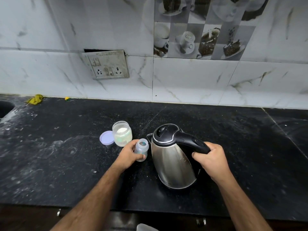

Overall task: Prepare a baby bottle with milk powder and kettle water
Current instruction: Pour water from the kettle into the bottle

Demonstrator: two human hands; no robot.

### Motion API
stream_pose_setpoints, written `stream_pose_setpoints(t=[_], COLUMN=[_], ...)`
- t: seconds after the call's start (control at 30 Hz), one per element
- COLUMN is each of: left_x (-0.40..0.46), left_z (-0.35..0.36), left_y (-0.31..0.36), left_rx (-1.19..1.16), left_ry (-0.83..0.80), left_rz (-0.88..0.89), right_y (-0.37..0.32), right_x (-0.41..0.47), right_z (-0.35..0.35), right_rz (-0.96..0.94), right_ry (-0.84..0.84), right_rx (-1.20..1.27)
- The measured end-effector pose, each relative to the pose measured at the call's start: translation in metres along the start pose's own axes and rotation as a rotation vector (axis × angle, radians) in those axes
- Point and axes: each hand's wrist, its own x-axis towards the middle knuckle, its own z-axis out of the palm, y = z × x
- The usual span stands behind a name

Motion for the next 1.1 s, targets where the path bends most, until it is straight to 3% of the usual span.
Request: stream_pose_setpoints(t=[1.1], left_x=[0.0034], left_z=[0.0036], left_y=[-0.0028], left_rx=[-0.05], left_ry=[0.011], left_rz=[-0.034], right_y=[-0.0069], right_x=[0.0057], right_z=[0.0021], right_rz=[0.017], right_ry=[-0.056], right_rx=[-0.098])
